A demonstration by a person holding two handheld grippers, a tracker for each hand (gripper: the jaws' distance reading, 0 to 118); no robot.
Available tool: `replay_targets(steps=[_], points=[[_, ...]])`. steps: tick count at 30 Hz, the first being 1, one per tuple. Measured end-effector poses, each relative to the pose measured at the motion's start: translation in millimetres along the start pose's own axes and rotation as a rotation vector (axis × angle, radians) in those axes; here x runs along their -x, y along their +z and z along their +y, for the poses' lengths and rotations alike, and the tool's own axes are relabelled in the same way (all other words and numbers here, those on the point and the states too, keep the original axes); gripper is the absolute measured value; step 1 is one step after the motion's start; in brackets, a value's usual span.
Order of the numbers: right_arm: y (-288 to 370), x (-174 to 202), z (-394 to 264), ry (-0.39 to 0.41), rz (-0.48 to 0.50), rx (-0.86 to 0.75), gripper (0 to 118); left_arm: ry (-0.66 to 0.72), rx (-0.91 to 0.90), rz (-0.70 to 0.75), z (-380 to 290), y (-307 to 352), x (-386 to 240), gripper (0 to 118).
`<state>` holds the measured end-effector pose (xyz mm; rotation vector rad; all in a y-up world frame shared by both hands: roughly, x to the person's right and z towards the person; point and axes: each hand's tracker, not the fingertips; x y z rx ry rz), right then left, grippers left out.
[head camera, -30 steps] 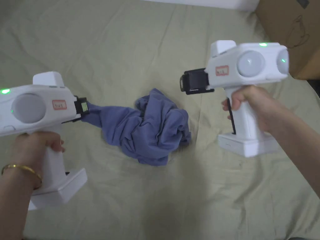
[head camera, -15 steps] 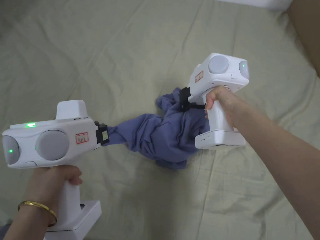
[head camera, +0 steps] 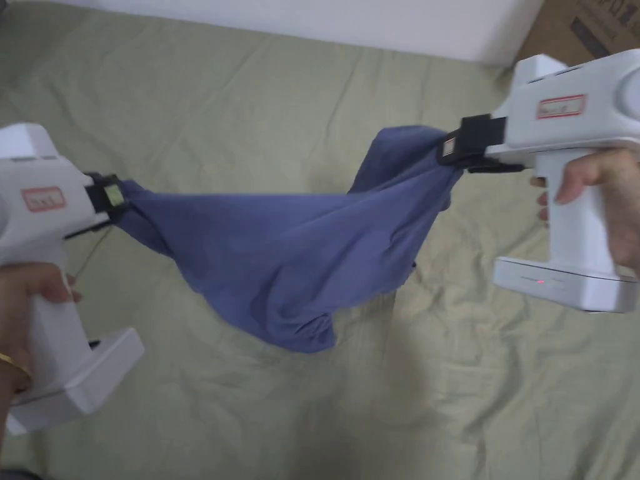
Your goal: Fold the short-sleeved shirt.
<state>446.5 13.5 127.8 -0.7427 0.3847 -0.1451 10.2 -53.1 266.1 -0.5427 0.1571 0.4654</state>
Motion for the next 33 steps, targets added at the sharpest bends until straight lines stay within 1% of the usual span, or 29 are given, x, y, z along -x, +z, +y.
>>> replay_targets(steps=[2, 5, 6, 7, 11, 15, 16, 18, 20, 21, 23, 27, 28, 33], points=[[42, -11, 8, -0.018, -0.001, -0.049, 3, 0.003, -0.053, -0.034, 21, 18, -4, 2], [96, -20, 19, -0.084, 0.048, -0.132, 2, -0.005, -0.123, -0.132, 50, 42, -18, 2], [113, -21, 24, -0.092, 0.052, -0.17, 2, -0.025, -0.143, -0.145, 60, 49, -29, 2], [127, -20, 28, -0.081, 0.052, -0.193, 3, -0.055, -0.166, -0.155, 69, 57, -39, 2], [176, -9, 54, 0.021, -0.013, -0.306, 2, -0.195, -0.291, -0.181, 112, 86, -85, 2], [205, -1, 87, 0.037, -0.064, -0.393, 2, -0.309, -0.36, -0.17, 163, 101, -126, 2], [211, 12, 90, 0.04, -0.074, -0.401, 2, -0.339, -0.373, -0.152, 174, 102, -136, 2], [213, 15, 108, 0.043, -0.103, -0.424, 2, -0.363, -0.38, -0.126, 196, 99, -156, 2], [210, 18, 127, 0.025, -0.131, -0.425, 2, -0.405, -0.39, -0.082, 215, 91, -175, 2], [207, 18, 137, 0.008, -0.146, -0.434, 2, -0.408, -0.386, -0.072, 224, 85, -184, 2], [198, 22, 158, 0.007, -0.191, -0.448, 2, -0.406, -0.384, -0.045, 243, 72, -201, 2], [175, 32, 203, 0.067, -0.297, -0.494, 2, -0.445, -0.428, 0.055, 276, 42, -233, 2], [169, 34, 213, 0.079, -0.32, -0.5, 2, -0.449, -0.438, 0.06, 283, 36, -240, 2], [139, 46, 257, 0.126, -0.409, -0.555, 2, -0.508, -0.527, 0.131, 310, -2, -264, 2]])
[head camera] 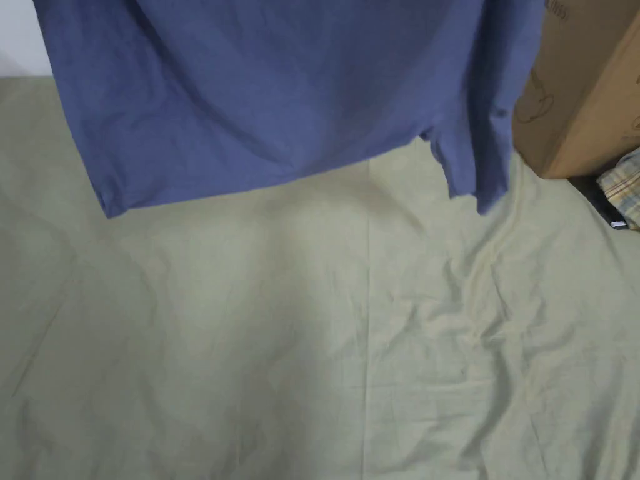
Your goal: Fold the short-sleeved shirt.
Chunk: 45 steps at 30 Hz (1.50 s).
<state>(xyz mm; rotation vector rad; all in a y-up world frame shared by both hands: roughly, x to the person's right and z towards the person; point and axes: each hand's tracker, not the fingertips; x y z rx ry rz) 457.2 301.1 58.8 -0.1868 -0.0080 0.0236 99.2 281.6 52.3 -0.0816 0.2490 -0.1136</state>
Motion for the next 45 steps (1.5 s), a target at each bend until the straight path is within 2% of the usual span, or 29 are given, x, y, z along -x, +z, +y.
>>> replay_targets(steps=[5, 10, 14, 18, 22, 28, 32, 36, 39, 43, 45], points=[[-45, 12, 6, 0.024, -0.044, -0.058, 2, -0.057, -0.06, 0.049, -9, -35, -16, 2], [-70, 20, -28, 0.019, -0.057, -0.052, 2, -0.002, -0.023, 0.044, -51, -61, -21, 2], [-81, 20, -81, -0.008, -0.01, 0.034, 2, -0.051, 0.05, 0.037, -107, -66, -24, 2], [-90, 11, -147, -0.033, 0.032, 0.162, 2, 0.001, 0.167, -0.014, -172, -47, -17, 2], [-67, 2, -223, -0.005, 0.081, 0.255, 2, -0.002, 0.235, -0.065, -241, 2, -6, 2], [9, -21, -341, -0.042, 0.191, 0.405, 2, 0.023, 0.401, -0.141, -354, 115, 17, 2], [67, -29, -415, 0.028, 0.216, 0.509, 2, 0.069, 0.53, -0.161, -419, 191, 26, 2], [114, -32, -471, 0.015, 0.222, 0.58, 2, 0.071, 0.586, -0.142, -457, 246, 26, 2], [141, -42, -501, -0.036, 0.221, 0.624, 2, 0.076, 0.64, -0.117, -474, 276, 31, 2], [173, -50, -520, 0.001, 0.211, 0.651, 2, 0.091, 0.698, -0.055, -483, 310, 51, 2], [186, -56, -526, -0.027, 0.212, 0.663, 2, 0.132, 0.729, -0.023, -491, 321, 65, 2]])
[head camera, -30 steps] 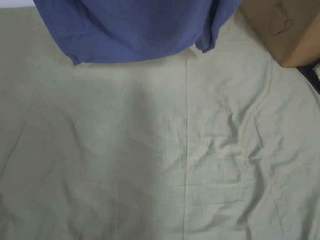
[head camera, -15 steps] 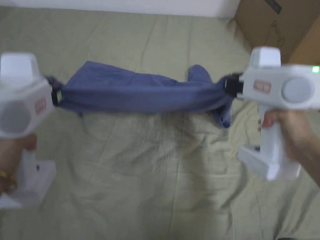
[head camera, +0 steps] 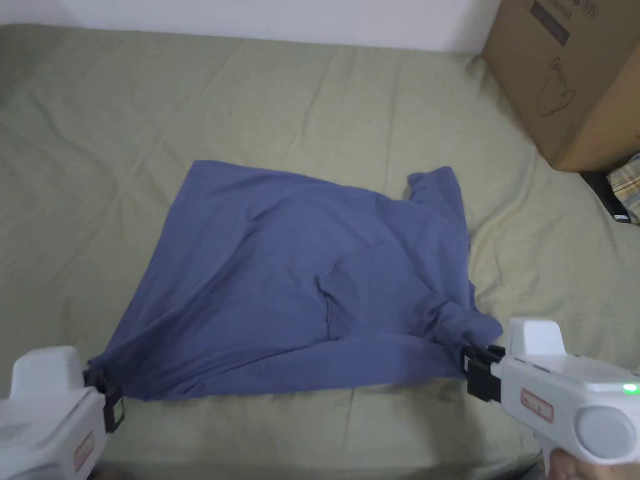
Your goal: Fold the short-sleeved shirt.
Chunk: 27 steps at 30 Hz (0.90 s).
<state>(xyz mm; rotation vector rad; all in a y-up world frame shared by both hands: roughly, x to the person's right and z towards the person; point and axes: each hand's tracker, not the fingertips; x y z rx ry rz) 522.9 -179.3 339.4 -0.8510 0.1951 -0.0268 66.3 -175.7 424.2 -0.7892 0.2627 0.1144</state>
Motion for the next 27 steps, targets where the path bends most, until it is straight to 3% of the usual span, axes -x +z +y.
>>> replay_targets(steps=[2, 4, 5, 6, 7, 8, 9, 16, 21, 23, 27], points=[[7, -1, -8, -0.015, 0.019, 0.011, 2, 0.02, 0.016, -0.007, -4, 1, 6, 2], [9, 1, -11, 0.019, 0.002, 0.029, 4, 0.024, 0.011, -0.005, -2, 5, 7, 2], [10, 2, -12, 0.024, -0.017, 0.006, 12, 0.058, -0.025, -0.011, 1, 8, 8, 6], [12, 3, -12, 0.026, -0.023, -0.003, 42, 0.097, -0.06, -0.029, 6, 13, 8, 24], [14, 2, -10, 0.02, -0.035, 0.004, 76, 0.13, -0.077, -0.037, 10, 18, 7, 50], [16, 0, -7, 0.005, -0.049, 0.016, 100, 0.163, -0.093, -0.051, 17, 21, 10, 82], [22, 1, -4, -0.001, -0.049, 0.009, 108, 0.183, -0.097, -0.055, 24, 23, 12, 116], [90, 0, 44, 0.039, -0.123, -0.272, 107, 0.193, -0.352, -0.088, 85, 71, 16, 117], [135, 27, 75, 0.027, -0.151, -0.566, 108, 0.002, -0.643, -0.059, 118, 94, -19, 118], [143, 40, 80, 0.041, -0.159, -0.65, 108, -0.068, -0.691, -0.08, 124, 95, -34, 118], [143, 58, 79, 0.043, -0.164, -0.706, 107, -0.081, -0.727, -0.135, 123, 91, -59, 116]])
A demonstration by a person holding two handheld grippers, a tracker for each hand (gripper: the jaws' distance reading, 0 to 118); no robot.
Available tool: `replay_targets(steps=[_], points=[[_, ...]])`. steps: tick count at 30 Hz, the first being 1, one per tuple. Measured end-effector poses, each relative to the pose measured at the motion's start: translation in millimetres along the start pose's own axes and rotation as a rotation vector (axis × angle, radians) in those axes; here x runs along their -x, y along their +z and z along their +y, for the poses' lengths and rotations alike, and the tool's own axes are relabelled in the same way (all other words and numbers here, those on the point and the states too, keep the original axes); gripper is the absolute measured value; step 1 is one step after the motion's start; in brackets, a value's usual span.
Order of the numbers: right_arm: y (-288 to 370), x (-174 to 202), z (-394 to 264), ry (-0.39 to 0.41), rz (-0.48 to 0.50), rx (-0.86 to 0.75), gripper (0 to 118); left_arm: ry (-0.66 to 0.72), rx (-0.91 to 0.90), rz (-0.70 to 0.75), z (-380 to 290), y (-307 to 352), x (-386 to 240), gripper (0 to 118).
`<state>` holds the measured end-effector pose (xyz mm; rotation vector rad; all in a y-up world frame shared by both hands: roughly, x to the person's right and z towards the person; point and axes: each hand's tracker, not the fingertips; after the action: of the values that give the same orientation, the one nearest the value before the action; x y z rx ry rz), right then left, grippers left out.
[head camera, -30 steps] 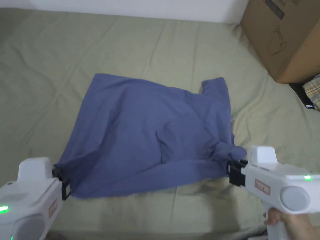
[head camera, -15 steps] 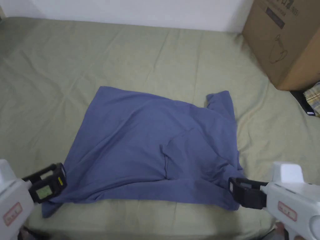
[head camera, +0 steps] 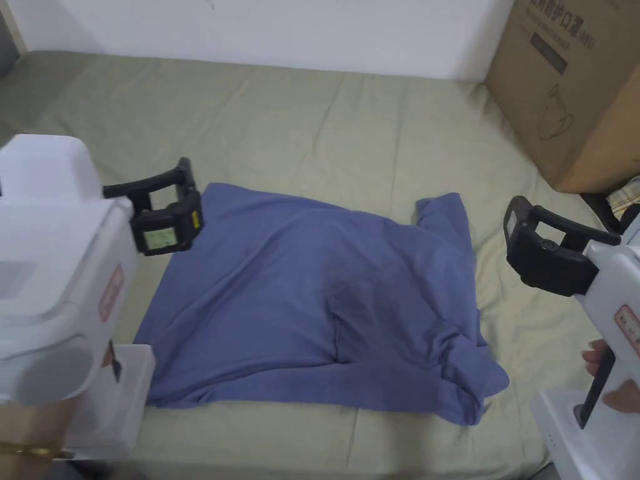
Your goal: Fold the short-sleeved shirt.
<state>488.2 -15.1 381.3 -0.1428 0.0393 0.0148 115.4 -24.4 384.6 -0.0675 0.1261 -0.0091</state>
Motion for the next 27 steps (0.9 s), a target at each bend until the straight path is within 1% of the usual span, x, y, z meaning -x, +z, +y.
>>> replay_targets(steps=[1, 2, 3, 4, 5, 6, 7, 8, 9, 11, 20, 24, 27], points=[[1, 3, -1, -0.009, 0.002, -0.002, 106, 0.0, -0.009, -0.014, -2, 0, -4, 112], [1, 6, -2, -0.017, 0.004, -0.005, 106, 0.001, -0.017, -0.024, -4, 2, -9, 105], [1, 7, -5, -0.024, 0.008, -0.009, 101, 0.001, -0.023, -0.032, -6, 3, -13, 85], [2, 10, -6, -0.027, 0.008, -0.007, 92, 0.0, -0.028, -0.037, -8, 4, -13, 67], [2, 12, -6, -0.027, 0.014, 0.001, 77, -0.002, -0.027, -0.039, -10, 5, -16, 45], [1, 12, -8, -0.027, 0.02, 0.002, 45, -0.008, -0.023, -0.044, -11, 5, -17, 21], [1, 12, -9, -0.026, 0.021, -0.002, 17, -0.018, -0.015, -0.055, -12, 6, -18, 7], [1, 14, -11, -0.022, 0.02, -0.009, 0, -0.024, -0.01, -0.055, -14, 5, -17, 0], [0, 17, -11, -0.024, 0.007, -0.014, 0, -0.032, -0.011, -0.054, -15, 7, -18, 0], [-3, 16, -11, -0.024, 0.027, -0.01, 0, -0.042, 0.01, -0.063, -17, 7, -17, 0], [-10, 17, -12, -0.009, 0.046, 0.007, 0, -0.004, 0.053, -0.068, -19, -5, -8, 0], [-19, 15, -14, -0.014, 0.051, 0.025, 0, 0.023, 0.143, -0.094, -15, -37, -4, 0], [-28, 11, -16, -0.014, 0.052, 0.04, 0, 0.077, 0.262, -0.147, -8, -84, 3, 0]])
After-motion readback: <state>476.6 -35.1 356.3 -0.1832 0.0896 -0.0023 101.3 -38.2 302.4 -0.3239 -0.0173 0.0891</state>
